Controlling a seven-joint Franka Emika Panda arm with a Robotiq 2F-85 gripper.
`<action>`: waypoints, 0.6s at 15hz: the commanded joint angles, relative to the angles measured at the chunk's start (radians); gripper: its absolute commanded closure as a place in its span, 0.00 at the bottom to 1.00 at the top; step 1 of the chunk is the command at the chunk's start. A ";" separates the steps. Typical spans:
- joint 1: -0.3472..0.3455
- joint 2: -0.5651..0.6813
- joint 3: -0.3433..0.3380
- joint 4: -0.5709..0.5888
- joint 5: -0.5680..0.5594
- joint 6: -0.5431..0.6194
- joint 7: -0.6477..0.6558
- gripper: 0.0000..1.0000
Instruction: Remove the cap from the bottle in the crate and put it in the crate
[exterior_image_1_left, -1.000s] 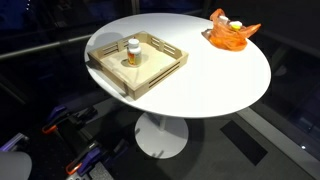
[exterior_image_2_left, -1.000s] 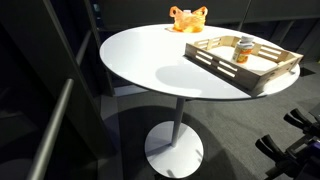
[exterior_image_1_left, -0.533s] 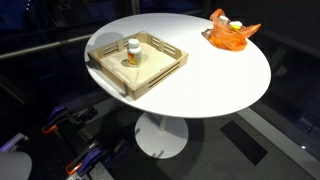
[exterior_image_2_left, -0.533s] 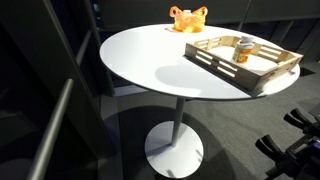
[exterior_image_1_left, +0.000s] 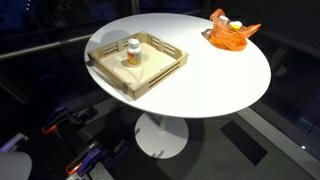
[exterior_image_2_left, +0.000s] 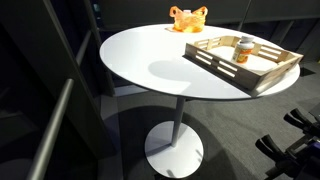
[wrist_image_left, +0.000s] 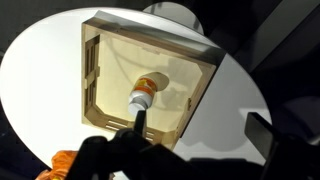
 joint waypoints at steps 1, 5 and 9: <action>-0.016 0.094 -0.014 0.078 -0.018 0.001 -0.001 0.00; -0.033 0.177 -0.018 0.135 -0.025 -0.004 0.004 0.00; -0.052 0.263 -0.020 0.187 -0.039 -0.003 0.013 0.00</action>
